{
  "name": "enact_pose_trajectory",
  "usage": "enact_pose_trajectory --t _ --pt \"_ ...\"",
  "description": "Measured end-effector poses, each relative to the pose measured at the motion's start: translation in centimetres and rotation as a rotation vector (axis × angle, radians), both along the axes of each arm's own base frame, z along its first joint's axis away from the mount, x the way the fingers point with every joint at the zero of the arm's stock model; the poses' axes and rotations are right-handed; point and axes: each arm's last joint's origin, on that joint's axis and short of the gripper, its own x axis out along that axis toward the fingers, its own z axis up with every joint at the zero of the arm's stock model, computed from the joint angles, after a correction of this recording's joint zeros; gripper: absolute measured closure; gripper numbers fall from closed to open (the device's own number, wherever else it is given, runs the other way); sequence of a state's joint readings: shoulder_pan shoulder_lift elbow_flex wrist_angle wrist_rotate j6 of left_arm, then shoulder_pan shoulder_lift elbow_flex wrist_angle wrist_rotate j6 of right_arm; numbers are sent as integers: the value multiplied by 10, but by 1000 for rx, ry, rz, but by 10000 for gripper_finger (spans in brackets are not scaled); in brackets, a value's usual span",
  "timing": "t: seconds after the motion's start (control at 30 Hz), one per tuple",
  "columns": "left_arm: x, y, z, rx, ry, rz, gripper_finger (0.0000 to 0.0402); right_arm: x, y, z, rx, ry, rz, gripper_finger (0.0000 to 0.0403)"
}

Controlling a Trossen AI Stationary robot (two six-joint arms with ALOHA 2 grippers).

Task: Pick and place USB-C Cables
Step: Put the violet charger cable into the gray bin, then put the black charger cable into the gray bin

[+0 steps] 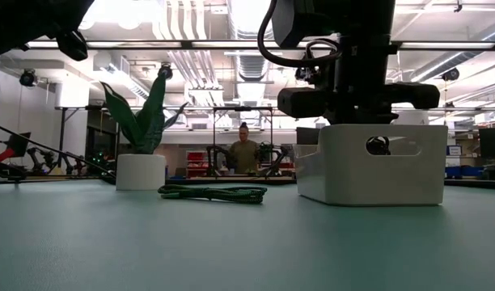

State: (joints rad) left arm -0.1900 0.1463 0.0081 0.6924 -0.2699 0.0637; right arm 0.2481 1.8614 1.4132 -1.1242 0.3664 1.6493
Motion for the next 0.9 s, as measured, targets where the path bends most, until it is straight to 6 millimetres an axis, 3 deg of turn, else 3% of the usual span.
enact_pose_trajectory --t 0.17,0.63,0.9 --pt "0 0 0 0 0 0 402 0 0 0 0 0 0 346" --pt "0 0 0 0 1 0 402 0 0 0 5 -5 -3 254" --pt "0 0 0 1 2 0 402 0 0 20 22 -48 33 247"
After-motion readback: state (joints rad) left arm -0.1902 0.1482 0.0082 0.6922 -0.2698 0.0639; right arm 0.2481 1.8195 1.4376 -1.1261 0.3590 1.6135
